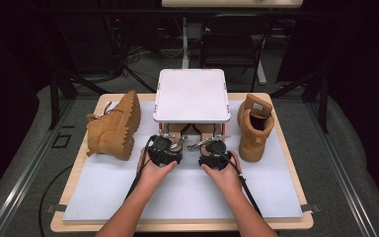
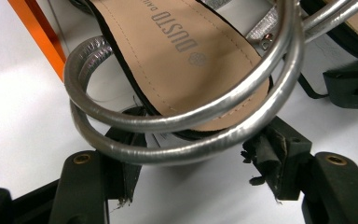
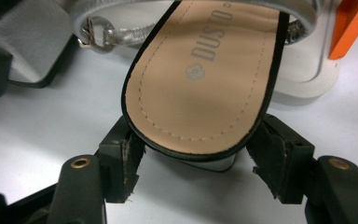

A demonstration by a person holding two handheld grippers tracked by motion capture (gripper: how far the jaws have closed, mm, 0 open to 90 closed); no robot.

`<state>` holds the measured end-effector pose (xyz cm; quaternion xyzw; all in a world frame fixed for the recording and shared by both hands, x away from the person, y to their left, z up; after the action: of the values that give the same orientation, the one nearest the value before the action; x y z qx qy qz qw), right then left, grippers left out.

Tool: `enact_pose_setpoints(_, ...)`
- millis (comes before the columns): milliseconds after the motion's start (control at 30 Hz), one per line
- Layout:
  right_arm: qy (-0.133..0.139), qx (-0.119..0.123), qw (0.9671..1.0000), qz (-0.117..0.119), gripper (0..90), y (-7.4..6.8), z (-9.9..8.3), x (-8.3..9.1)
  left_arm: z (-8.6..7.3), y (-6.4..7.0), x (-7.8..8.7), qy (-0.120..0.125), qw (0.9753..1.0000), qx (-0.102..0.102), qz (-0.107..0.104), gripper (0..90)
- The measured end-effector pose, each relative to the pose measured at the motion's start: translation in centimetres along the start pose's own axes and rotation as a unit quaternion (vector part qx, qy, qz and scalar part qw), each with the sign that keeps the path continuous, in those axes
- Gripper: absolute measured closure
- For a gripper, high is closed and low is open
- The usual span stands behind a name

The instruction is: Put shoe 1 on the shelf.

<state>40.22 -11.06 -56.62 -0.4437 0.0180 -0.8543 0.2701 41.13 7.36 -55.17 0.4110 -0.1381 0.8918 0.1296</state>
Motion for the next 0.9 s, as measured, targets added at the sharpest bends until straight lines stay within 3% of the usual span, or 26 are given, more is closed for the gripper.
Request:
enact_pose_setpoints(167,0.005,-0.002,1.0000,0.007,37.1,0.1,-0.1,0.1,-0.1,0.0,0.2,0.000,1.0000,-0.001,0.003,39.3)
enact_pose_setpoints(367,0.007,0.009,0.9999,0.008,39.9,-0.3,-0.6,0.9,-0.3,-0.4,1.0,0.008,0.9998,0.016,-0.008,43.0)
enact_pose_setpoints(467,0.008,0.013,0.9999,0.008,44.3,-0.4,-1.1,1.5,-0.6,-0.5,1.3,0.009,0.9999,0.012,-0.003,46.2)
enact_pose_setpoints(500,0.009,0.018,0.9998,0.005,48.3,-0.5,-1.4,2.0,-0.8,-0.5,1.5,0.010,0.9999,0.013,-0.002,52.1)
enact_pose_setpoints(567,0.009,0.019,0.9998,0.005,50.6,-0.5,-1.6,2.3,-1.0,-0.4,1.8,0.016,0.9998,0.012,-0.005,53.3)
enact_pose_setpoints(600,0.009,0.022,0.9997,0.006,56.8,-0.6,-1.9,2.8,-1.2,-0.3,2.1,0.017,0.9998,0.009,-0.001,56.7)
enact_pose_setpoints(633,0.009,0.022,0.9997,0.006,56.8,-0.6,-1.9,2.8,-1.2,-0.3,2.1,0.017,0.9998,0.009,-0.001,59.9)
enact_pose_setpoints(733,0.025,0.033,0.9991,0.009,72.0,-0.8,-2.2,3.4,-1.6,-0.4,2.4,0.025,0.9995,0.018,0.000,68.5)
enact_pose_setpoints(900,0.043,0.040,0.9982,0.014,82.7,-0.9,-2.2,3.4,-2.0,-0.3,2.7,0.043,0.9986,0.028,-0.012,85.6)
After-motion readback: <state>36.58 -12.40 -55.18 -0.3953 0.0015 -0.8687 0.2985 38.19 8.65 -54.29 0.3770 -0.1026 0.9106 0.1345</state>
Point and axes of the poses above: each handheld gripper's, and its own axes: x roughly backward along the jaws, z roughly out of its top, y roughly to its right, the point moved 3 cm from there along -x, roughly forward along the jaws, and after that the axes turned 15 degrees about z, right-handed, at the moved point
